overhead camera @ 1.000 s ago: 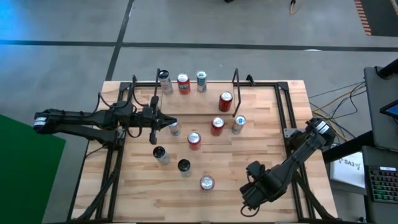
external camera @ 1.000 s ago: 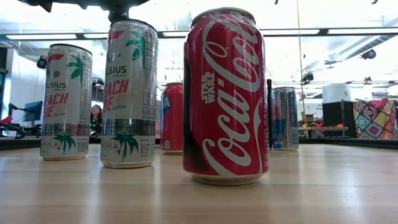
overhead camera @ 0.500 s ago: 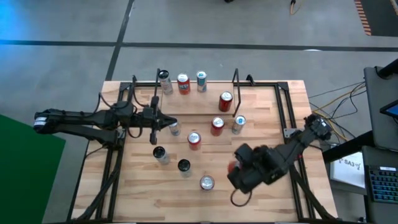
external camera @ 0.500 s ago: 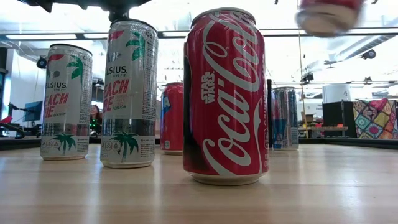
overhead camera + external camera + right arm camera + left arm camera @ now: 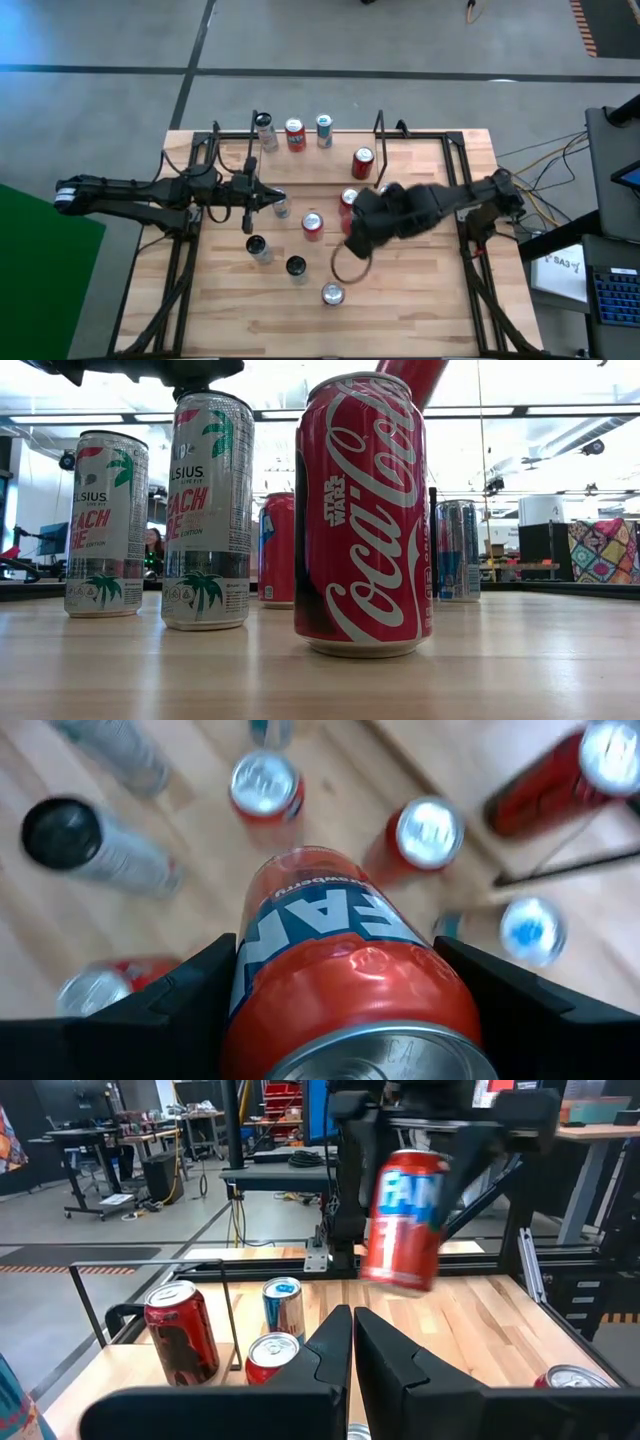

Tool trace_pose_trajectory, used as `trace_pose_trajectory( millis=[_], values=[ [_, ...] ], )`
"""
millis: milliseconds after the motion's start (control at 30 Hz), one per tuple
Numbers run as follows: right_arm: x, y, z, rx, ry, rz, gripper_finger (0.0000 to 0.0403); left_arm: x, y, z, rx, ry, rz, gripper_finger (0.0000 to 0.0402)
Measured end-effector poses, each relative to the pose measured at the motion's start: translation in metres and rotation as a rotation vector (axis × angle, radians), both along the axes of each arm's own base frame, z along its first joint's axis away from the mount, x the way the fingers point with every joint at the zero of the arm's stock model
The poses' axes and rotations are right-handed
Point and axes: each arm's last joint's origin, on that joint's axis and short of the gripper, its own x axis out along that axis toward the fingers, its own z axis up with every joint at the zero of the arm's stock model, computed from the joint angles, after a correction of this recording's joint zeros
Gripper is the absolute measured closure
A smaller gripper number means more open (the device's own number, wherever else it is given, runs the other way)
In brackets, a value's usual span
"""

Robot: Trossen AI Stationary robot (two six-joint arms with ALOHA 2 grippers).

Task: Place canned beverage on shelf
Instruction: Put the bottom orange soda can on the shelf aligned with the other orange soda can

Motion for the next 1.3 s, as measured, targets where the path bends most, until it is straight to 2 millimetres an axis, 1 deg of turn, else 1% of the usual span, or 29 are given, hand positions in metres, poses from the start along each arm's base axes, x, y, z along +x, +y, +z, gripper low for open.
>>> trace_pose_trajectory(
  millis=[133,367,567,800,967,1067,1133,1300],
  values=[
    [0.011,-0.031,0.002,-0.047,-0.007,0.033,0.0113,0.000,-0.001,0.000,-0.005,0.000,-0.005,0.0402],
    [0.021,-0.089,0.004,-0.118,-0.010,0.045,0.0113,0.000,-0.004,0.000,-0.003,0.000,-0.021,0.0402],
    [0.025,-0.125,0.007,-0.141,-0.043,0.046,0.0113,0.000,-0.004,0.000,0.026,-0.003,-0.023,0.0402],
    [0.036,-0.152,0.016,-0.119,-0.203,0.111,0.0113,-0.001,-0.004,0.003,0.081,-0.025,-0.022,0.0402],
    [0.040,-0.165,0.018,-0.144,-0.248,0.139,0.0113,-0.002,-0.002,0.004,0.115,-0.027,0.027,0.0402],
    [0.047,-0.173,0.012,-0.161,-0.244,0.143,0.0113,-0.004,-0.001,0.006,0.136,-0.036,0.067,0.0402],
    [0.056,-0.178,0.004,-0.171,-0.237,0.150,0.0113,-0.006,-0.001,0.008,0.145,-0.044,0.082,0.0402],
    [0.075,-0.189,-0.021,-0.175,-0.171,0.180,0.0113,-0.013,-0.001,0.012,0.152,-0.060,0.084,0.0402]
  ],
)
